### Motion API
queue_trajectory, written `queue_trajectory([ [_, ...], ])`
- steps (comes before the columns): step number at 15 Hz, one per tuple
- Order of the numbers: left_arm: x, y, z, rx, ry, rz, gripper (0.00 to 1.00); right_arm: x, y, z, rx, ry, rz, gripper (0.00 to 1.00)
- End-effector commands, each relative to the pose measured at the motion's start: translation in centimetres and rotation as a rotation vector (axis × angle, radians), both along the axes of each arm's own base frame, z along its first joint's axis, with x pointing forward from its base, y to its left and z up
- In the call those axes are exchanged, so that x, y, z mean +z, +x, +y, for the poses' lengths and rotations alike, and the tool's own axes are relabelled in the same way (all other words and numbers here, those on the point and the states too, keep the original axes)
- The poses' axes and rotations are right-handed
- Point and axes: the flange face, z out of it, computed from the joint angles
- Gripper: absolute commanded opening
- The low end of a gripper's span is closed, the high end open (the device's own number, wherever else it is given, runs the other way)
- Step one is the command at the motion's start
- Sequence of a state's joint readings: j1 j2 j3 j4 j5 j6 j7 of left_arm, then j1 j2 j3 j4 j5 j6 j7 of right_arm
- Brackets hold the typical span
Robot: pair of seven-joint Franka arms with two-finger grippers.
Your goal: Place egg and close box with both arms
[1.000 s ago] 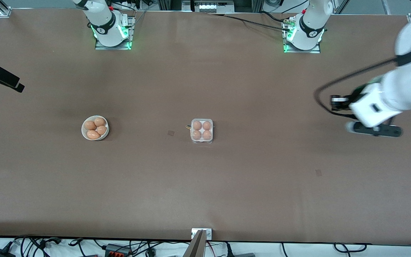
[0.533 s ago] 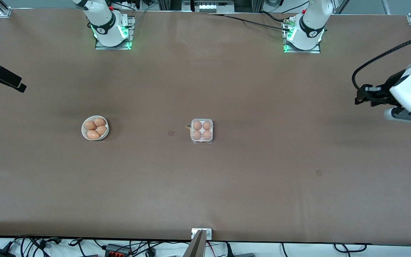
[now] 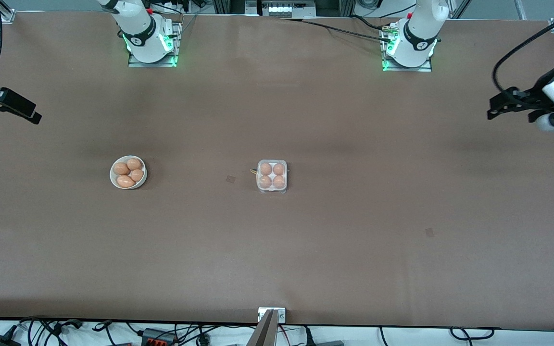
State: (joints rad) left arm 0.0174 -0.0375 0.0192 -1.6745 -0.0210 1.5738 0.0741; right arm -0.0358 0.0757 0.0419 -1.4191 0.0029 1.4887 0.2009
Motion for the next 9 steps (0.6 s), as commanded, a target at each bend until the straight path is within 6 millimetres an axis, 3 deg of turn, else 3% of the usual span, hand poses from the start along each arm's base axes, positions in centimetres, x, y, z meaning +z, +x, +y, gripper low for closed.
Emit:
queue_trajectory([
  [1,1.87,0.20,0.19,0.003,-0.022,-0.044,1.00,0.10,-0.04,-0.40,0.013,-0.004,0.003,1.00],
  [9,2.22,0.79,-0.12,-0.008,-0.020,-0.047,1.00,0.19,-0.09,-0.65,0.014,-0.005,0.002,1.00],
])
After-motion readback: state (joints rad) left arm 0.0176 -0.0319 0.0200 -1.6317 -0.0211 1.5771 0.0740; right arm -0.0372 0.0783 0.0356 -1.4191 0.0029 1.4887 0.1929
